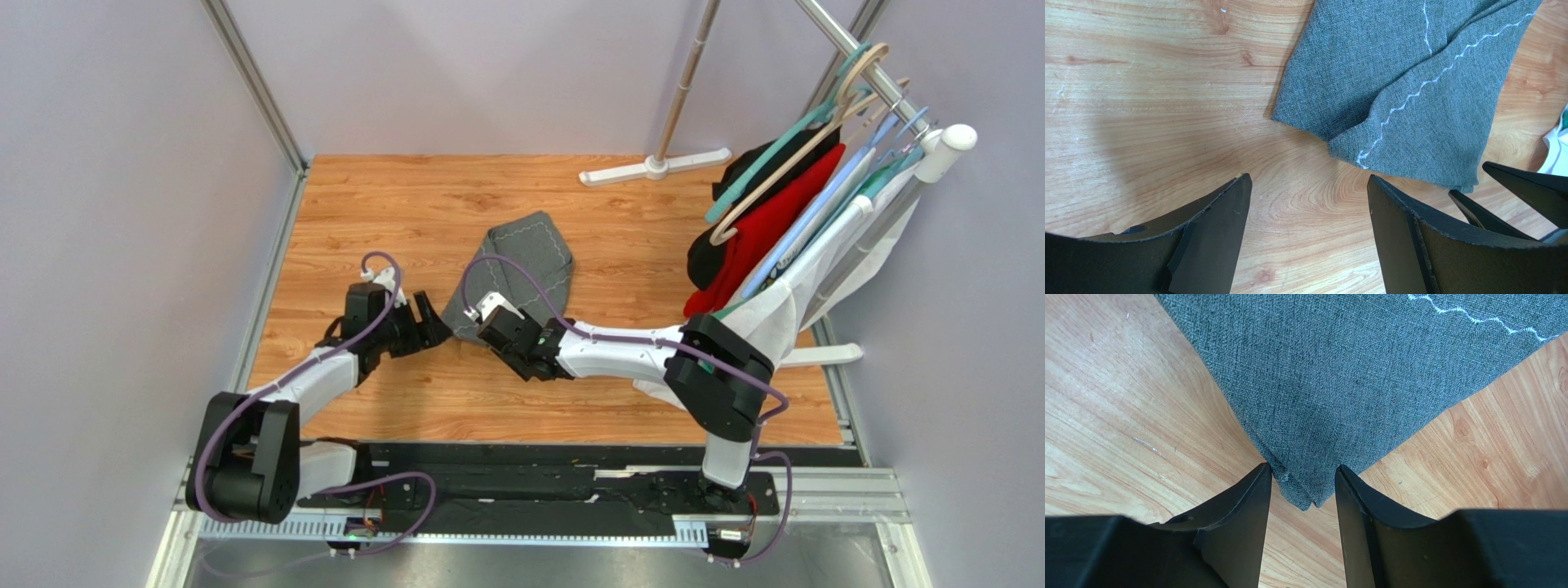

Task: Fold the napkin, place the utensils inside, and roll it up
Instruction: Roll the napkin with the utensil

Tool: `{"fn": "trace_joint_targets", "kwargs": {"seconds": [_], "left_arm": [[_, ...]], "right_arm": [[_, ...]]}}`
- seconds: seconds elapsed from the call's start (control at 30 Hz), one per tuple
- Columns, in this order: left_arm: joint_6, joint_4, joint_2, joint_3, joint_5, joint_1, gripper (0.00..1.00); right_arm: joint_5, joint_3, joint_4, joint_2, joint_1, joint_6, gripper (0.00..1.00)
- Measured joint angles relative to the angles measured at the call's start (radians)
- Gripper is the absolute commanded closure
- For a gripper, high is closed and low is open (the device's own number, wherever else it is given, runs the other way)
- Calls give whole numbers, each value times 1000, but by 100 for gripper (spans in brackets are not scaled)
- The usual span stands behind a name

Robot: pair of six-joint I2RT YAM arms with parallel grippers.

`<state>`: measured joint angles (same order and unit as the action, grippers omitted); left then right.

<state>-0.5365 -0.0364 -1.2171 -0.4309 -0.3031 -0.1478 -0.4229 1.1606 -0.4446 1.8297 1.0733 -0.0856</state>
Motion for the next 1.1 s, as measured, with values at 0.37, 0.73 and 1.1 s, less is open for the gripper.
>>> {"fn": "trace_joint_targets", "kwargs": {"seconds": [0.37,0.73,1.1], "left_arm": [[-4,-13,-23,0,-14,0,21],[-5,-14,-23,0,-14,0,21],[-8,-13,-23,-2,-20,0,21]], "right_arm": [[-10,0,-11,27,17,31,54],[-75,19,-25,52,24,46,82],[-161,39,-46,54,26,63,88]]}}
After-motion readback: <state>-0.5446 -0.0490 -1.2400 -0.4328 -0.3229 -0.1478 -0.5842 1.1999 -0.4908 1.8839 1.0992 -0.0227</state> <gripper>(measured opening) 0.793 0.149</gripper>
